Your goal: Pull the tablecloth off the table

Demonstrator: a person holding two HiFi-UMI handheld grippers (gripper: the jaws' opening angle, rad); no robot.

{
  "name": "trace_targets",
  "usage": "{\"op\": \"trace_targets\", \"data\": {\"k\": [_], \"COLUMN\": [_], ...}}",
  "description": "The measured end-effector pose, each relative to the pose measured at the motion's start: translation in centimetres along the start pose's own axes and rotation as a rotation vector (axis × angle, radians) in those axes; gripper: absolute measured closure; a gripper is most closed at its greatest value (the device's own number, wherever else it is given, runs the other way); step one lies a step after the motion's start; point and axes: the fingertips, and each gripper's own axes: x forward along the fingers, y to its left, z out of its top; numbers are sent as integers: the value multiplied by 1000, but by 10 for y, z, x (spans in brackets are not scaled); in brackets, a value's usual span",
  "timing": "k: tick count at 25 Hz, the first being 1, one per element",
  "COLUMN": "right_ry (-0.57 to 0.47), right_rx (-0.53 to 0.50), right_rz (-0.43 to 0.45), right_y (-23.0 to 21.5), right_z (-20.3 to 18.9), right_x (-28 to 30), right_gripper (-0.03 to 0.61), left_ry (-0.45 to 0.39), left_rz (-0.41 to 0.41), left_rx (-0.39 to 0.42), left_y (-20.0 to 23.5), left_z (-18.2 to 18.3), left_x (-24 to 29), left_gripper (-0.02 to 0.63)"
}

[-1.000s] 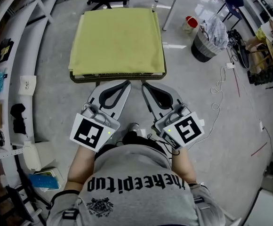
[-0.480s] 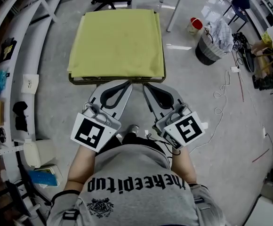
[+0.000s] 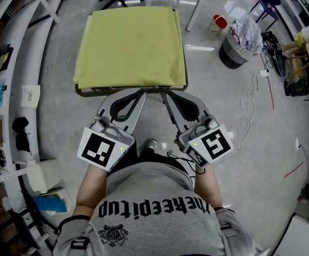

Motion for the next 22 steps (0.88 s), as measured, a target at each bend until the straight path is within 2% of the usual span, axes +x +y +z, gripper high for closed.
{"op": "trace_targets", "data": {"k": [7,22], "right_ry": [10,29], "right_rx": [12,49], "right_rz": [-55,-125], "right_y": [-11,-37], "right_z": [2,6], "right_x": [26,108], "right_gripper": [568,568], "left_ry": [5,32], "left_rz": [-59,-142], "left_rx": [-7,-18], "left_y": [24,106], "left_z": [-2,-9], "left_x": [15,44], "left_gripper": [598,598]}}
